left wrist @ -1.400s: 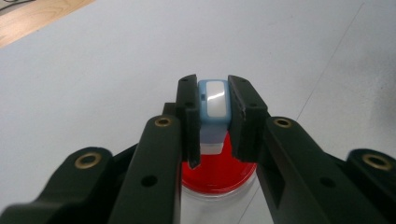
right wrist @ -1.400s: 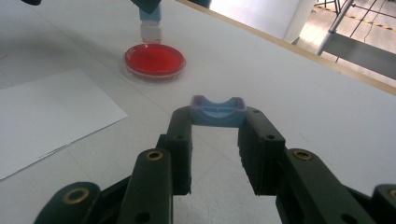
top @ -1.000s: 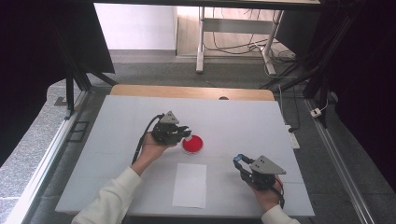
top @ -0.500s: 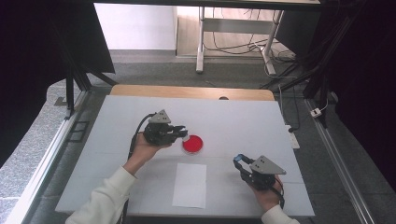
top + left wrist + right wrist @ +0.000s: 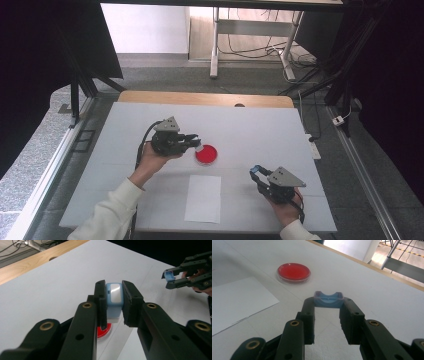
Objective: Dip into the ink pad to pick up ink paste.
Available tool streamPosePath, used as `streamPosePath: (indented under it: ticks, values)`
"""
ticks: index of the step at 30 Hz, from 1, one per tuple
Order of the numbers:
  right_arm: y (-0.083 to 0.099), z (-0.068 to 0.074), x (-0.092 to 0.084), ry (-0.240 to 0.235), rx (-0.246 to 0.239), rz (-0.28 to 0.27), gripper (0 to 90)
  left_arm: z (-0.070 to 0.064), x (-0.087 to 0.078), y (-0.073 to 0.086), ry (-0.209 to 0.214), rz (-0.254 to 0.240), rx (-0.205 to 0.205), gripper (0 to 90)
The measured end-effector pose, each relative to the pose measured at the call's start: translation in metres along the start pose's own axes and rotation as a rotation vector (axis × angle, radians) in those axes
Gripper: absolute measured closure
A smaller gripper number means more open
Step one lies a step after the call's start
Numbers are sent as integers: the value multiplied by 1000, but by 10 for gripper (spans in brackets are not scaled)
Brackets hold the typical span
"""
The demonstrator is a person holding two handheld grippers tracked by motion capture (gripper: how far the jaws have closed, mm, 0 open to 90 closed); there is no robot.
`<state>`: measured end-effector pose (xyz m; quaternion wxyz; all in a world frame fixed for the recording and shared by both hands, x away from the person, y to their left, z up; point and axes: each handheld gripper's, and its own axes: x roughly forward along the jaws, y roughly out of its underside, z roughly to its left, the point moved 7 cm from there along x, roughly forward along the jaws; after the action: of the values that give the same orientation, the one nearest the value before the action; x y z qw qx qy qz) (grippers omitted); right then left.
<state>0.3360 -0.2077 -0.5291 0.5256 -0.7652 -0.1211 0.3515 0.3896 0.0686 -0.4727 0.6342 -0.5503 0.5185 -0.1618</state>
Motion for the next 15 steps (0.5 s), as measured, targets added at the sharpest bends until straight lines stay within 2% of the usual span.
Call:
streamPosePath:
  ticks: [9, 15]
  values:
    - [0, -1, 0, 1, -1, -1, 655, -19, -9, -2, 38, 2, 37, 754]
    - [-1, 0, -1, 0, 0, -10, 656, -24, -12, 3, 50, 11, 36, 754]
